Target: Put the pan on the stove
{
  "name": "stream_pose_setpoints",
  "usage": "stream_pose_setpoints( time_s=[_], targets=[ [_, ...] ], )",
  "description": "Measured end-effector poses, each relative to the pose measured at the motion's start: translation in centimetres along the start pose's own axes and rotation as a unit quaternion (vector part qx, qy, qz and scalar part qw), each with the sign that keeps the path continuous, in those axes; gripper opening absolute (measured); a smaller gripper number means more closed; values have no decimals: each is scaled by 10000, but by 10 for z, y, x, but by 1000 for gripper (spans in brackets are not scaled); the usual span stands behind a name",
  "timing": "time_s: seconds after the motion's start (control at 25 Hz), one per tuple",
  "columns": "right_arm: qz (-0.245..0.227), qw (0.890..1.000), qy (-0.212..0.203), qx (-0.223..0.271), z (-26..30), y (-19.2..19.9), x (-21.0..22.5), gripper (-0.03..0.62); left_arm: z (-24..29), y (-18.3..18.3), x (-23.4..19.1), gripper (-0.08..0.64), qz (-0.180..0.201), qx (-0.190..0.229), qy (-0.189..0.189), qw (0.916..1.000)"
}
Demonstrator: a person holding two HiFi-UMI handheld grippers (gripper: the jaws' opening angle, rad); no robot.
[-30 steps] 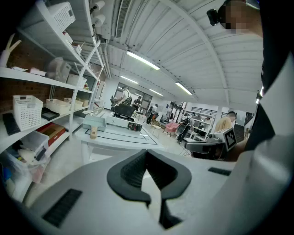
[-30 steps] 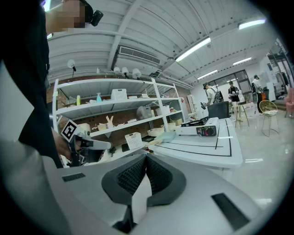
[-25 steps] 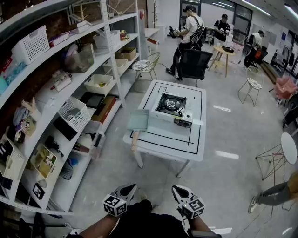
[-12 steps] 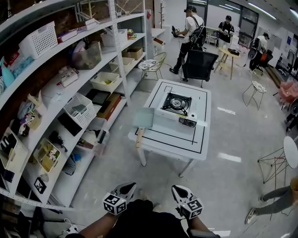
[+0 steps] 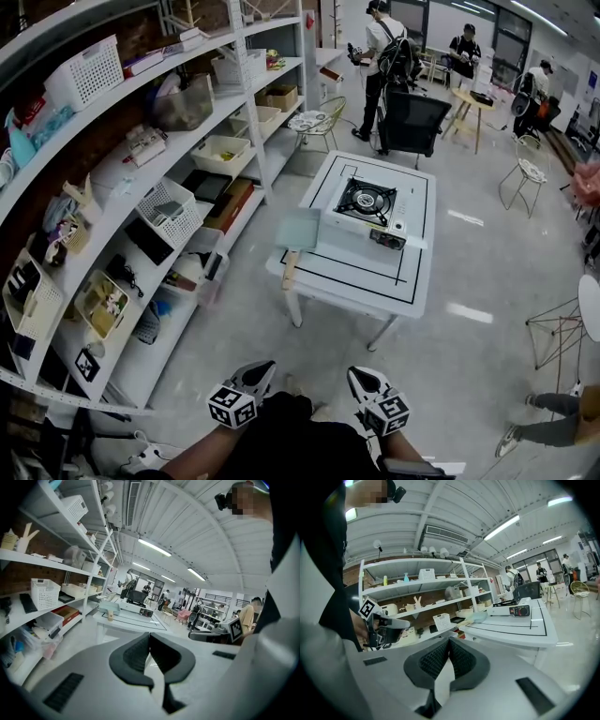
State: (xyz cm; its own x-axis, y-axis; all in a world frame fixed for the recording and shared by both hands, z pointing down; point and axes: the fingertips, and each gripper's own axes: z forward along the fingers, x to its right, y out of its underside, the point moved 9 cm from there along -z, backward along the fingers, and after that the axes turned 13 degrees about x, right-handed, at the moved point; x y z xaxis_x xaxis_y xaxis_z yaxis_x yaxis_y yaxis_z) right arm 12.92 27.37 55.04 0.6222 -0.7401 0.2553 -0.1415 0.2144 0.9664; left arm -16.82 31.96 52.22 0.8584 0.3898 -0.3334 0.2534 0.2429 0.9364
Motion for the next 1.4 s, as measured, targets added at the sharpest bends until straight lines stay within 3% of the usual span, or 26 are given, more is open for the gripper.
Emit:
stream_pose_setpoints(
  time_s=[0.6, 0.84, 1.4],
  targets=[
    [59, 9999, 95, 58, 0, -6, 19, 26, 21, -5, -5, 9, -166, 12, -155, 9997],
    [112, 9996, 255, 14, -3, -3, 33, 26, 36, -8, -5, 9, -136, -18, -36, 9999],
    [69, 9998, 166, -39, 40, -12, 55, 26, 73, -7, -39, 9, -321, -38, -49, 9995]
  ],
)
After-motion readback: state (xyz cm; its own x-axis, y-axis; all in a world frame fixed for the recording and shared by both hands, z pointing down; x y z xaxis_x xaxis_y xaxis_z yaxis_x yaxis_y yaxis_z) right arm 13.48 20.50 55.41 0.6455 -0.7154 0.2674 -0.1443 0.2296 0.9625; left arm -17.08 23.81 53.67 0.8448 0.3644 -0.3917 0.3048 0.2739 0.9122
